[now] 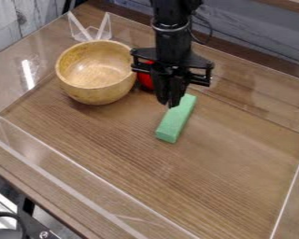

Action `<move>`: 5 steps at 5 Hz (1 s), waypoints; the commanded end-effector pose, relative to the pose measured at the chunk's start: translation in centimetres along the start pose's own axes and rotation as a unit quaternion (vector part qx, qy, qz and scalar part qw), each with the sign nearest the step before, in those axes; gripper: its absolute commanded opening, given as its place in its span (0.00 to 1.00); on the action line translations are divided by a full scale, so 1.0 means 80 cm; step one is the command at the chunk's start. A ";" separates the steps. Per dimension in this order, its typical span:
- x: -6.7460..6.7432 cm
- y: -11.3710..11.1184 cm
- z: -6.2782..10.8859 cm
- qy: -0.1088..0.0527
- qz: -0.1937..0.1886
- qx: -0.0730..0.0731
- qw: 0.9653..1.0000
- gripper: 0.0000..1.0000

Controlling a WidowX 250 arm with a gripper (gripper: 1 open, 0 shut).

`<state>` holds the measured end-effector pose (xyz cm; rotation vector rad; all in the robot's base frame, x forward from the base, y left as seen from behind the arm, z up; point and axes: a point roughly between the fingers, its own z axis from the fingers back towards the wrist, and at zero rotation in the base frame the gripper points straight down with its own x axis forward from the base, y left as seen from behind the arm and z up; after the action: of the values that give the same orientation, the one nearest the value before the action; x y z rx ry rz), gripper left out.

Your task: Put the green block in the brown bowl

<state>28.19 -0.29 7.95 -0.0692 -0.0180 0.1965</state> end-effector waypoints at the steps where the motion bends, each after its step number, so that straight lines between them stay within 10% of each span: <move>1: 0.013 0.007 0.017 -0.023 0.022 0.000 0.999 0.00; 5: -0.002 0.022 0.022 -0.029 0.040 -0.002 0.999 0.00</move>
<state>27.33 1.51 8.38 -0.0706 -0.0257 0.2842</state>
